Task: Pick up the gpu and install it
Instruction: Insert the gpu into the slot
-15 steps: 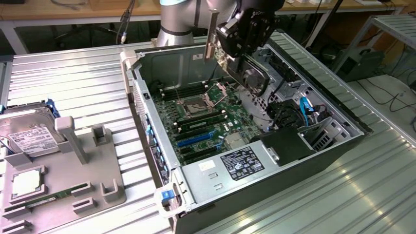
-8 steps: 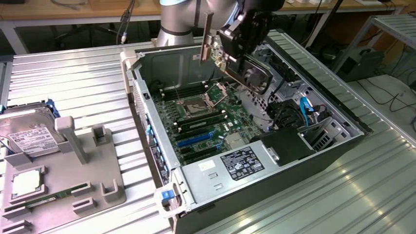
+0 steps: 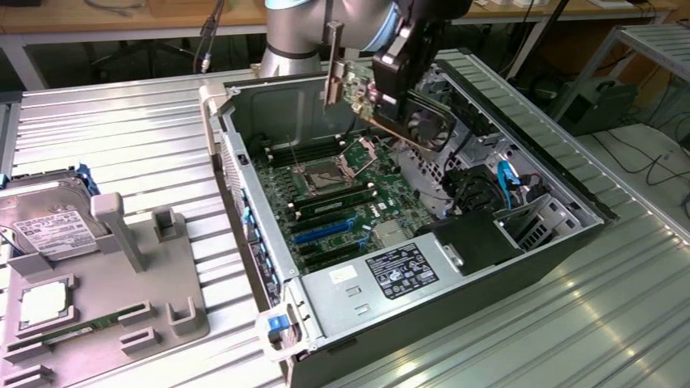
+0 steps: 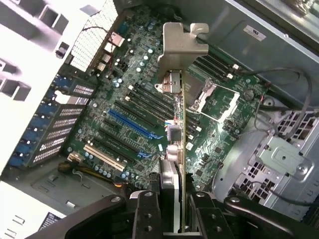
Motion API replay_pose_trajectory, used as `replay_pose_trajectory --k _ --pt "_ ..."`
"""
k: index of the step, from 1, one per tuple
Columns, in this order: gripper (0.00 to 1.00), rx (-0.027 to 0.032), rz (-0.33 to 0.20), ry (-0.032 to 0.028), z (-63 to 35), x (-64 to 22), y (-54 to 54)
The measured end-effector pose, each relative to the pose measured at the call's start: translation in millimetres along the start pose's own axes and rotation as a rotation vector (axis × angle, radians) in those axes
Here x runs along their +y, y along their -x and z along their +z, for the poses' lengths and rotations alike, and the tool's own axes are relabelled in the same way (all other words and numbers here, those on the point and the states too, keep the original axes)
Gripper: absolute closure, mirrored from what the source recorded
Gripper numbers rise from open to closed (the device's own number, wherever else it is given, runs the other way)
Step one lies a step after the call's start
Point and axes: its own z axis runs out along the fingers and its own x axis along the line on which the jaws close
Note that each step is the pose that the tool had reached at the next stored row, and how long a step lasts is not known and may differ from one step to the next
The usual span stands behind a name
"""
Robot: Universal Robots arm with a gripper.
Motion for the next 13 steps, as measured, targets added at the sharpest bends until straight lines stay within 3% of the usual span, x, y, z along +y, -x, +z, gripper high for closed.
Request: replay_pose_trajectory --k 2,10,13 --pt "0.72 -0.0001 -0.065 0.002 0.0 0.0 0.0" --pt "0.72 -0.0002 -0.216 0.0066 0.0 0.0 0.0" --pt "0.72 -0.0002 -0.304 0.0093 0.0 0.0 0.0"
